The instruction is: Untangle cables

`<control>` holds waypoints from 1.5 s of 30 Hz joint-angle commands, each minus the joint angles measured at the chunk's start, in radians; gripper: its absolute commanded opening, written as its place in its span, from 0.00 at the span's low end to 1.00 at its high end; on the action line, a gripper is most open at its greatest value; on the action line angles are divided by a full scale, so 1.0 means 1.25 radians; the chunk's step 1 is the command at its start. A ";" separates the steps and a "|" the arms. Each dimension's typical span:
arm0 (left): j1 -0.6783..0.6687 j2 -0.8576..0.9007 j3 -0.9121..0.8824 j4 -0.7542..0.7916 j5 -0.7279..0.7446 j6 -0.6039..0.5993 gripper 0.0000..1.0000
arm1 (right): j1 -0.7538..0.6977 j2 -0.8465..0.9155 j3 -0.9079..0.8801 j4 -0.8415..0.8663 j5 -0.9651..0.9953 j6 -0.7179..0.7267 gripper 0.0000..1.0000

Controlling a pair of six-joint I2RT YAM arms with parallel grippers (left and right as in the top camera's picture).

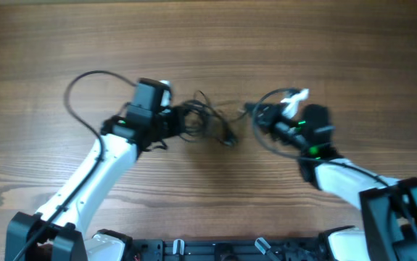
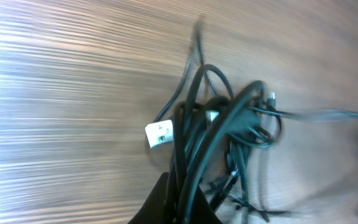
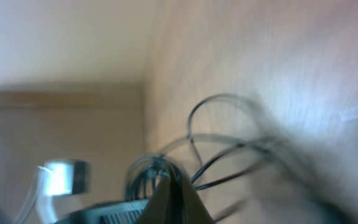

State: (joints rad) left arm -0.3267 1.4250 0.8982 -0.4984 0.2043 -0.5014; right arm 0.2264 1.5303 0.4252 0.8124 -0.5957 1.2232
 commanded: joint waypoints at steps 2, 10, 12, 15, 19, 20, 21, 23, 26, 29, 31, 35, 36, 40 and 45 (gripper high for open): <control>0.067 -0.015 0.000 -0.012 -0.045 -0.049 0.04 | -0.115 -0.012 0.005 0.120 -0.308 -0.168 0.05; 0.000 -0.015 -0.001 0.052 0.043 0.049 0.04 | -0.041 -0.012 0.005 0.040 -0.308 -0.254 0.65; -0.019 -0.015 -0.001 0.063 0.043 0.076 0.04 | 0.007 -0.012 0.005 0.030 -0.278 -0.315 0.75; -0.044 -0.015 -0.001 0.067 0.043 0.112 0.04 | 0.065 -0.012 0.005 -0.005 -0.177 -0.314 0.76; -0.072 -0.015 -0.001 0.073 0.049 0.127 0.04 | 0.124 -0.012 0.005 -0.018 -0.060 -0.385 0.68; -0.078 -0.015 -0.001 0.076 0.049 0.127 0.04 | 0.137 -0.012 0.005 -0.041 -0.009 -0.443 0.64; -0.083 -0.015 -0.001 0.079 0.049 0.127 0.04 | 0.149 -0.012 0.005 -0.071 0.048 -0.480 0.63; -0.088 -0.015 -0.001 0.081 0.053 0.126 0.04 | 0.166 -0.011 0.005 -0.104 0.107 -0.560 0.62; -0.088 -0.015 -0.001 0.085 0.121 0.145 0.04 | 0.182 -0.011 0.005 -0.100 0.124 -0.629 0.59; -0.088 -0.015 -0.001 0.079 0.193 0.213 0.04 | 0.182 -0.011 0.005 -0.100 0.163 -0.650 0.56; -0.088 -0.015 -0.001 0.078 0.195 0.213 0.04 | 0.184 -0.011 0.005 -0.095 0.162 -0.665 0.52; -0.088 -0.015 -0.001 0.088 0.249 0.213 0.04 | 0.189 -0.011 0.005 -0.095 0.164 -0.686 0.24; -0.088 -0.015 -0.001 0.088 0.249 0.213 0.04 | 0.188 -0.011 0.005 -0.096 0.173 -0.685 0.10; -0.079 -0.015 -0.001 0.071 0.160 0.202 0.04 | 0.174 -0.011 0.005 -0.146 0.306 -0.557 0.04; -0.014 -0.015 -0.001 -0.030 -0.162 -0.025 0.04 | 0.096 -0.011 0.005 -0.262 0.350 -0.427 0.04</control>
State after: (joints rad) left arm -0.4286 1.4239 0.8955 -0.4702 0.3290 -0.3351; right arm 0.4568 1.5105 0.4427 0.5568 -0.3527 0.5468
